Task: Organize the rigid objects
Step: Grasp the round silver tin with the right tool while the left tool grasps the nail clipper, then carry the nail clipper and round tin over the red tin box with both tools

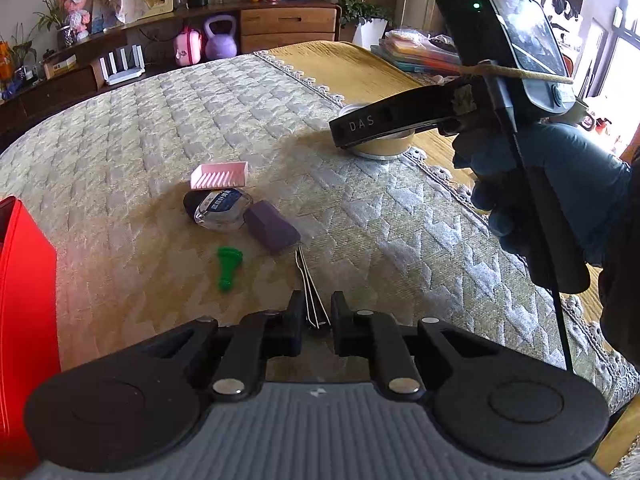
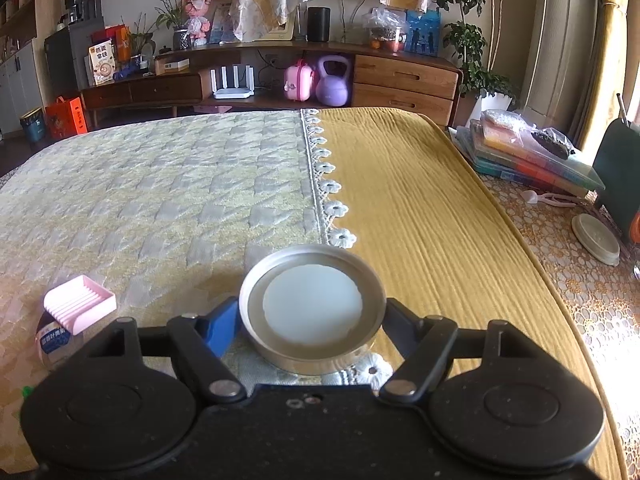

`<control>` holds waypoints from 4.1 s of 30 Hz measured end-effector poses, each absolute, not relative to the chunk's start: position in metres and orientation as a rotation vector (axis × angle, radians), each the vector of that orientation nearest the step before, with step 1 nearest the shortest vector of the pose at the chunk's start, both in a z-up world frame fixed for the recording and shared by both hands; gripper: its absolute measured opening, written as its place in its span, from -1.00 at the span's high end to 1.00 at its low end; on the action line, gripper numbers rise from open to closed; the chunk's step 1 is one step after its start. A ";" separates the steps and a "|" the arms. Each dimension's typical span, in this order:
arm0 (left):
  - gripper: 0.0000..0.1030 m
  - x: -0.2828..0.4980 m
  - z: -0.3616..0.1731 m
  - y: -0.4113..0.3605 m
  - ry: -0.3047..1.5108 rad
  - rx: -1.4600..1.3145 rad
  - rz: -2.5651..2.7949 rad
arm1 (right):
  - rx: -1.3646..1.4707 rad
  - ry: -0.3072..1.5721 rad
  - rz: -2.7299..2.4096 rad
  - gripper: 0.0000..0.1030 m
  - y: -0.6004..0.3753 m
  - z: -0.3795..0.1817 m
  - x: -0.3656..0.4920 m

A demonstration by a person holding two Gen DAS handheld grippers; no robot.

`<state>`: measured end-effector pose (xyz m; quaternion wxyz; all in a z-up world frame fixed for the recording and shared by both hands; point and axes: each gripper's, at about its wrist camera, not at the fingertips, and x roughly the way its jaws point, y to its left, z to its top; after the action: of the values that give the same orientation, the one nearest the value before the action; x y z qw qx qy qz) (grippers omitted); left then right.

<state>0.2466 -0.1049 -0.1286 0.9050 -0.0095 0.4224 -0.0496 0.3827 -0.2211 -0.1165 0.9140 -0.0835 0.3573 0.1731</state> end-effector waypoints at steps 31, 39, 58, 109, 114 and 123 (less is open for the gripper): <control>0.83 0.180 -0.083 -0.054 0.831 -0.128 -0.025 | -0.104 0.733 0.487 -0.47 -0.219 -0.043 0.239; 0.83 0.163 -0.080 -0.037 0.831 -0.139 -0.030 | -0.098 0.722 0.497 -0.47 -0.220 -0.032 0.216; 0.73 0.185 -0.103 -0.043 0.894 -0.068 -0.151 | -0.022 0.729 0.476 -0.47 -0.239 -0.047 0.182; 0.78 0.215 -0.121 -0.060 0.906 0.101 -0.262 | 0.043 0.793 0.475 -0.47 -0.246 -0.077 0.188; 0.79 0.210 -0.113 -0.047 0.913 0.021 -0.233 | 0.046 0.786 0.476 -0.47 -0.245 -0.075 0.186; 0.79 0.195 -0.093 -0.017 0.913 -0.162 -0.203 | 0.042 0.771 0.489 -0.47 -0.240 -0.068 0.177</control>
<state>0.1949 -0.0165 -0.0935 0.8894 -0.0779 0.4397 -0.0979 0.1770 -0.2402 -0.0675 0.8974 0.0205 0.3723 0.2361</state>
